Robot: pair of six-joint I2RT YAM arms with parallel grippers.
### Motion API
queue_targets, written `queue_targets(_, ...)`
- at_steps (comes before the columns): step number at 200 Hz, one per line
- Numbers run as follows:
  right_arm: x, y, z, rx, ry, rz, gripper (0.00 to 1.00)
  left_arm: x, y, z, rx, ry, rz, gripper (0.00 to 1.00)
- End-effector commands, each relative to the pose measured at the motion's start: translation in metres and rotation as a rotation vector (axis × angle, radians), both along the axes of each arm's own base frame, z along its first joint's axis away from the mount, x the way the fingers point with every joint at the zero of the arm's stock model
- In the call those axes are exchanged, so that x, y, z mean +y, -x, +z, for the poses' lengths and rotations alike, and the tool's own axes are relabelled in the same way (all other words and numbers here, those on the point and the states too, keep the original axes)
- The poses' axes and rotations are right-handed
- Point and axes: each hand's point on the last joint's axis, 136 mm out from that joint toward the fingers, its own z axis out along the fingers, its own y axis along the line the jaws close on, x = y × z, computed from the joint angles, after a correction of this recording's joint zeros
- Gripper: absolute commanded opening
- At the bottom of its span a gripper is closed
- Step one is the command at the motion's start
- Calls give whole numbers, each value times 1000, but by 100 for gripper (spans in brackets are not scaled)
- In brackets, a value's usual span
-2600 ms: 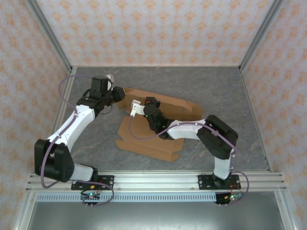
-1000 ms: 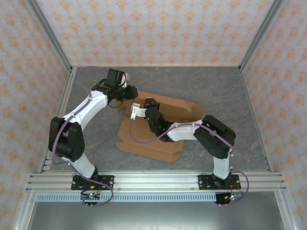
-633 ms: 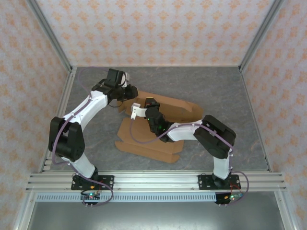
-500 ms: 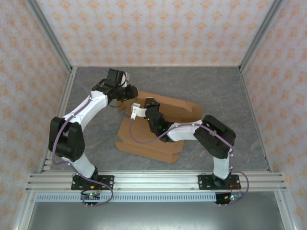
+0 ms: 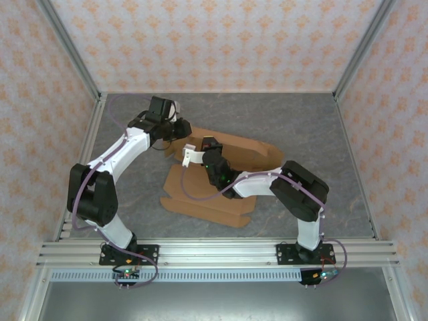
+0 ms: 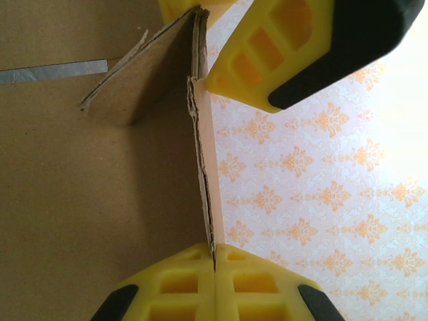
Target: Fold the paper box
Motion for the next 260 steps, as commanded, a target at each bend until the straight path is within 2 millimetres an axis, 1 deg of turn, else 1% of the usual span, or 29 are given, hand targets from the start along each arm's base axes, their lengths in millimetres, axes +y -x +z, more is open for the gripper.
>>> queue_targets(1,5,8,-2,5,-1,29,0,4,2,5,-19,-25,11,24)
queue_targets(18,5,8,-2,5,3,26,0,7,2,7,-23,-42,17,25)
queue_targets(45,4,8,-2,2,13,22,0,18,4,11,-36,-100,33,33)
queue_targets(68,3,8,-2,1,18,21,0,26,5,14,-43,-138,46,37)
queue_targets(108,3,8,0,-3,17,20,0,34,10,23,-65,-163,61,42)
queue_targets(136,4,8,-1,-3,19,21,0,41,19,29,-87,-163,84,44)
queue_targets(153,4,8,-1,-3,23,20,0,46,30,29,-101,-147,105,45)
queue_targets(160,5,7,-1,-4,23,21,0,52,34,28,-104,-134,129,46)
queue_targets(176,5,7,0,-5,23,22,0,63,47,22,-106,-88,169,45)
queue_targets(187,5,7,0,-5,25,22,0,75,56,15,-100,-64,207,44)
queue_targets(205,5,7,1,-6,24,22,0,96,71,7,-100,-34,276,40)
queue_targets(218,5,7,2,-8,20,21,0,108,81,-5,-92,-39,308,36)
queue_targets(228,5,7,3,-8,16,21,0,110,87,-16,-76,-39,313,35)
queue_targets(242,6,7,3,-9,15,22,0,107,90,-36,-46,-10,316,33)
queue_targets(260,6,7,5,-10,13,23,0,102,88,-58,-32,19,311,33)
